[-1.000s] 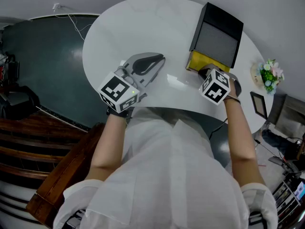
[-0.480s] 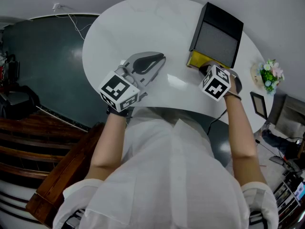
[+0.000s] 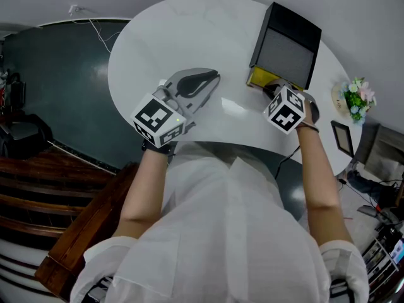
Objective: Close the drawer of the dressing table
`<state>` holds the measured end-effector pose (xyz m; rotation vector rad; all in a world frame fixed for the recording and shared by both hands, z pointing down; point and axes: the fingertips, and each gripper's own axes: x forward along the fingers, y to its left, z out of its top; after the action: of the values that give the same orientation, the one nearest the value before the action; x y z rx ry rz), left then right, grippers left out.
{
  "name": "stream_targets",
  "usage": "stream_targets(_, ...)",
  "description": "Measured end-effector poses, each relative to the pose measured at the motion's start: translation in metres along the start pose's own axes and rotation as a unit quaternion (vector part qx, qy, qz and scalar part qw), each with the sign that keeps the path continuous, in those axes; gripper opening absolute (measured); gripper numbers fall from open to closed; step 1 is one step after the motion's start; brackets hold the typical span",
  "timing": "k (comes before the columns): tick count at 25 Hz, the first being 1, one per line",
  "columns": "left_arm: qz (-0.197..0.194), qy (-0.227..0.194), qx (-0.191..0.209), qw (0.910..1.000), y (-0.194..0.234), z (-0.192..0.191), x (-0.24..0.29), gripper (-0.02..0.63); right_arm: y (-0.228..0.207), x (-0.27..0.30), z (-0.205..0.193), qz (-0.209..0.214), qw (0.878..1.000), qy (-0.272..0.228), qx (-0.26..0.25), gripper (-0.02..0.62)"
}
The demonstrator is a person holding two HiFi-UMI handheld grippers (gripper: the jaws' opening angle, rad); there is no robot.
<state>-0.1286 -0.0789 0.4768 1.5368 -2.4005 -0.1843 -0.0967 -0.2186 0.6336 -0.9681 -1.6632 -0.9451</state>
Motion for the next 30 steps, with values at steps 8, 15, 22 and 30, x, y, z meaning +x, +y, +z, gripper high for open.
stream_targets(8,-0.002,0.000,0.001,1.0000,-0.001,0.000,0.001,0.035,-0.017,-0.005,-0.001,-0.045,0.999,0.005,-0.006,0.163)
stream_targets(15,-0.002,0.000,-0.002,1.0000,-0.001,-0.001,0.002,0.035,-0.031,-0.005,-0.001,-0.051,0.999,0.004,-0.004,0.269)
stream_targets(22,-0.004,0.000,-0.001,1.0000,-0.002,0.001,0.005,0.035,-0.046,-0.003,-0.002,-0.018,1.000,0.008,0.014,0.275)
stream_targets(30,-0.003,0.001,-0.002,1.0000,0.001,0.002,0.010,0.035,-0.049,0.000,-0.004,0.008,0.999,0.010,0.030,0.275)
